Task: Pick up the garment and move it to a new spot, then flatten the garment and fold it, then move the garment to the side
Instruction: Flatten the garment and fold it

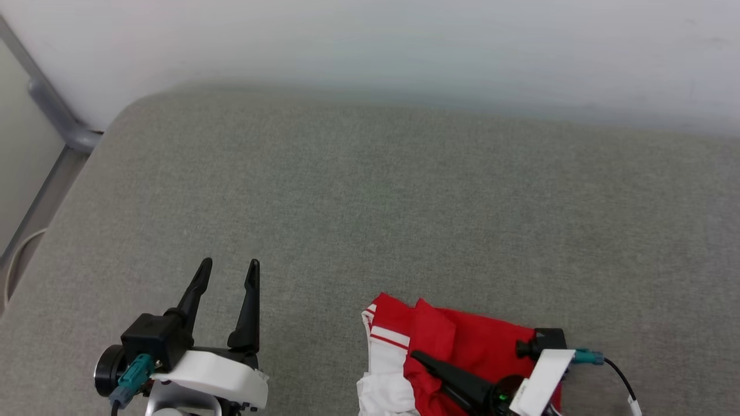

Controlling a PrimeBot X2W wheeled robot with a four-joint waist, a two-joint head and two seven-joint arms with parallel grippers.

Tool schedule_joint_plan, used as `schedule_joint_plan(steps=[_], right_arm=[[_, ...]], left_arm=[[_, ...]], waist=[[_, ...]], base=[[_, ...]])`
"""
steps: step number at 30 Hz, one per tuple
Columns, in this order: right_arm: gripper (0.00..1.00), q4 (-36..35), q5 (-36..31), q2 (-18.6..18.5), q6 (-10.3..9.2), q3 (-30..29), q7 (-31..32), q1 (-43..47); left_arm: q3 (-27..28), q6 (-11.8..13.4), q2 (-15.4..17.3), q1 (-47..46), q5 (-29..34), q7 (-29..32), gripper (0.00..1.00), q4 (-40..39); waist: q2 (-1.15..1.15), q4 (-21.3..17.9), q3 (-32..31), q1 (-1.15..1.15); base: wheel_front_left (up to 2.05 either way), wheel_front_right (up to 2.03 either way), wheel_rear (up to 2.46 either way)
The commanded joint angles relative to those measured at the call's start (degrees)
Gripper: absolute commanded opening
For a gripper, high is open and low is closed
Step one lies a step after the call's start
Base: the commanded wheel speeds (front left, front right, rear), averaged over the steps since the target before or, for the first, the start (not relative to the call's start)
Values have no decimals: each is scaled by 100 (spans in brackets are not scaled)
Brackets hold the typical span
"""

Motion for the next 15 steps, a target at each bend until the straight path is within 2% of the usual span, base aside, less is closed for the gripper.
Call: schedule_joint_plan(steps=[1, 5, 6, 7, 8, 15], right_arm=[[0, 82, -61, 5, -3, 66, -95, -99], [0, 353, -325, 6, -3, 279, -428, -219], [27, 415, -378, 5, -3, 315, -507, -244], [78, 441, -401, 4, -3, 342, -575, -280], [100, 449, -422, 4, -3, 381, -629, -315], [100, -99, -768, -53, -2, 439, -1001, -436]], left_arm=[[10, -33, -52, -107, 38, -26, 100, 28], [56, -100, -112, -153, 43, -43, 100, 119], [68, -125, -129, -175, 50, -47, 100, 141], [77, -137, -145, -197, 64, -52, 100, 163], [84, -156, -162, -216, 78, -55, 100, 182], [147, -223, -198, -138, 146, -63, 100, 285]], waist=[[0, 68, 136, 0], [0, 72, 239, 0], [0, 67, 254, 0], [0, 58, 264, 0], [0, 47, 267, 0], [0, -95, 112, 0]], base=[[0, 0, 0], [0, 0, 0], [0, 0, 0], [0, 0, 0], [0, 0, 0], [0, 0, 0]])
